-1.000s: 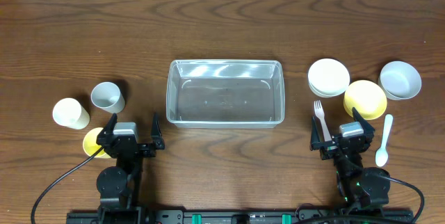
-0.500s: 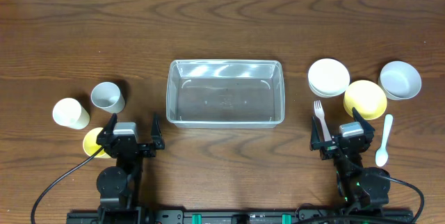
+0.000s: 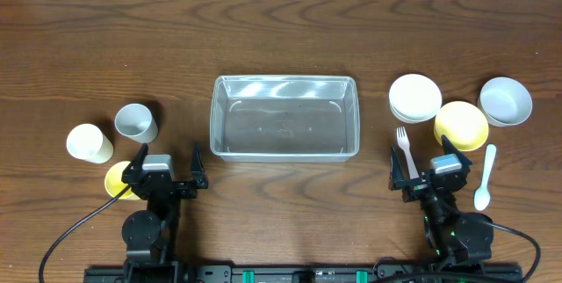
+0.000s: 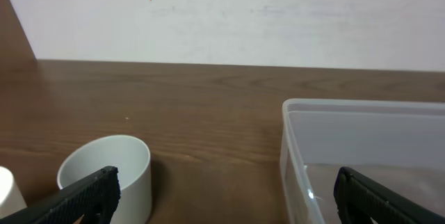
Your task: Pack container
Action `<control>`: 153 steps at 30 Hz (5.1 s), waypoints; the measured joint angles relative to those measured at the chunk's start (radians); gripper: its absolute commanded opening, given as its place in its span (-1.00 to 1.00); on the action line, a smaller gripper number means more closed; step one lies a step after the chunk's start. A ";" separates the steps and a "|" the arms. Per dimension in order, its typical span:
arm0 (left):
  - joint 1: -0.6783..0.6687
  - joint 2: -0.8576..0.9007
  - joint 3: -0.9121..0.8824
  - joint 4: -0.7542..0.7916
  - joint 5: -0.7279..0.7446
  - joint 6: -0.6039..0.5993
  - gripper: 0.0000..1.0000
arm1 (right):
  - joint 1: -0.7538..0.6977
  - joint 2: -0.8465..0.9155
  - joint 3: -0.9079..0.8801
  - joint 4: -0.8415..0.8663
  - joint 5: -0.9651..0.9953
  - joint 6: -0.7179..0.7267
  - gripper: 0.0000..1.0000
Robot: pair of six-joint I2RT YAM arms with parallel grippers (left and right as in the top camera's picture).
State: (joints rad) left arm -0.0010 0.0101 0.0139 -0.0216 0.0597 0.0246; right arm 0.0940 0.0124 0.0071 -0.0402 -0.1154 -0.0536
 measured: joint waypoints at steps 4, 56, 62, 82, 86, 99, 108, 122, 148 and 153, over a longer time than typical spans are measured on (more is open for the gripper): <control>0.000 0.005 0.033 -0.069 0.000 -0.070 0.96 | 0.000 0.001 0.000 0.000 -0.005 0.067 0.99; 0.196 1.660 1.284 -0.925 0.001 -0.223 0.93 | 0.000 1.184 0.913 -0.686 -0.051 0.142 0.99; 0.195 1.735 1.284 -0.891 0.001 -0.223 0.93 | 0.000 1.184 0.913 -0.686 -0.054 0.142 0.99; 0.187 1.801 1.284 -0.859 0.001 -0.209 -0.42 | 0.000 1.184 0.913 -0.709 -0.057 0.142 0.98; 0.187 1.801 1.284 -0.859 0.000 -0.209 -0.52 | 0.000 1.184 0.913 -0.710 -0.057 0.142 0.98; 0.187 1.801 1.284 -0.860 -0.014 -0.210 -0.87 | 0.000 1.184 0.913 -0.715 -0.057 0.142 0.99; 0.187 1.801 1.284 -0.861 -0.015 -0.208 -0.88 | 0.000 1.184 0.913 -0.719 -0.058 0.142 0.98; 0.079 1.778 1.451 -1.043 -0.014 -0.186 -0.88 | 0.000 1.184 0.913 -0.719 -0.058 0.142 0.98; -0.433 1.874 1.612 -1.107 -0.007 -0.155 -0.88 | 0.000 1.184 0.913 -0.739 -0.061 0.142 0.99; -0.392 1.945 1.612 -1.057 -0.007 -0.150 -0.88 | 0.000 1.184 0.913 -0.739 -0.061 0.142 0.98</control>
State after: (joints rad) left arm -0.3927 1.9553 1.6257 -1.0790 0.0525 -0.1249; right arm 0.0940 1.1961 0.9199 -0.7792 -0.1764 0.0879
